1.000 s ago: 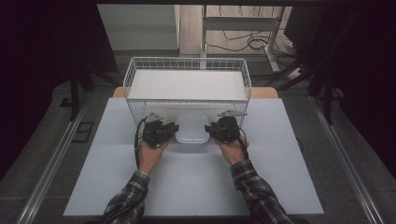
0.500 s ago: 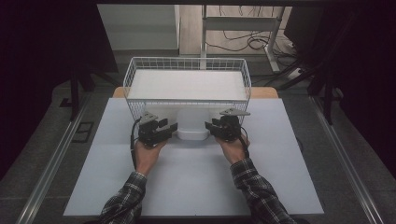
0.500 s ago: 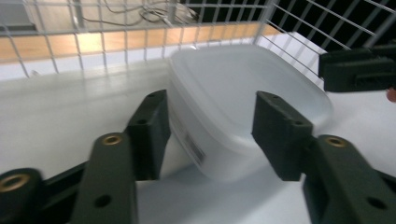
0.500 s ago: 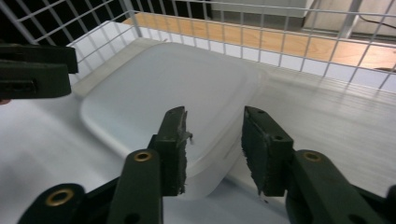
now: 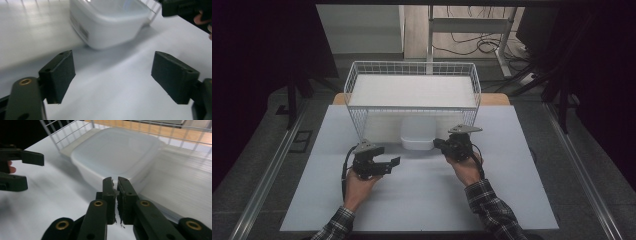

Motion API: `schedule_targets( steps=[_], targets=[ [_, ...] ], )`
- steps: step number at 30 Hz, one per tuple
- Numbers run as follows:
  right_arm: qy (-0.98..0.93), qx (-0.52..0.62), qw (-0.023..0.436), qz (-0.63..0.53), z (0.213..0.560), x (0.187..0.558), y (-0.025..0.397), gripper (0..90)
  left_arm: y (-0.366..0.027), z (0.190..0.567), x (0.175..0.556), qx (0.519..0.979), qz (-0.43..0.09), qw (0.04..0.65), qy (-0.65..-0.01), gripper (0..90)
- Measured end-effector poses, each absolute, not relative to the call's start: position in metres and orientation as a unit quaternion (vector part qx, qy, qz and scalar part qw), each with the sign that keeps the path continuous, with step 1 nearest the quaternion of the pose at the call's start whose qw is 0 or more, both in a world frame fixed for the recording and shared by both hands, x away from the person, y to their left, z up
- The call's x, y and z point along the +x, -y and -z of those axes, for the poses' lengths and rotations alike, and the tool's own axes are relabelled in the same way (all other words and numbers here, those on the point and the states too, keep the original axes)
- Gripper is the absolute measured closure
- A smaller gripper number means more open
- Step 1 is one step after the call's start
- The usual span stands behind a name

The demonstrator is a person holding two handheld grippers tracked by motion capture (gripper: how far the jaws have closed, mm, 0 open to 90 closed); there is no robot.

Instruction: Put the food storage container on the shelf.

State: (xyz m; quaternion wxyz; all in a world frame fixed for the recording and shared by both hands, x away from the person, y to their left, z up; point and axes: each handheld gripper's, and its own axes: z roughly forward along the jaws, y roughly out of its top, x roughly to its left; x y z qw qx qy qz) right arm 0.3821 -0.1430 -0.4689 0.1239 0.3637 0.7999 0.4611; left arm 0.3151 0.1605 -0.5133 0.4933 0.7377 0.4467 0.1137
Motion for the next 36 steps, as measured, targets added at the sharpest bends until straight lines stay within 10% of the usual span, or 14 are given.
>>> schedule_targets(
  steps=[36],
  targets=[
    [-0.837,0.329,0.143,-0.413,0.499,0.403,0.086,87.2,-0.184,0.527,0.225,0.760,-0.184,0.455,-0.426,4.4]
  ],
)
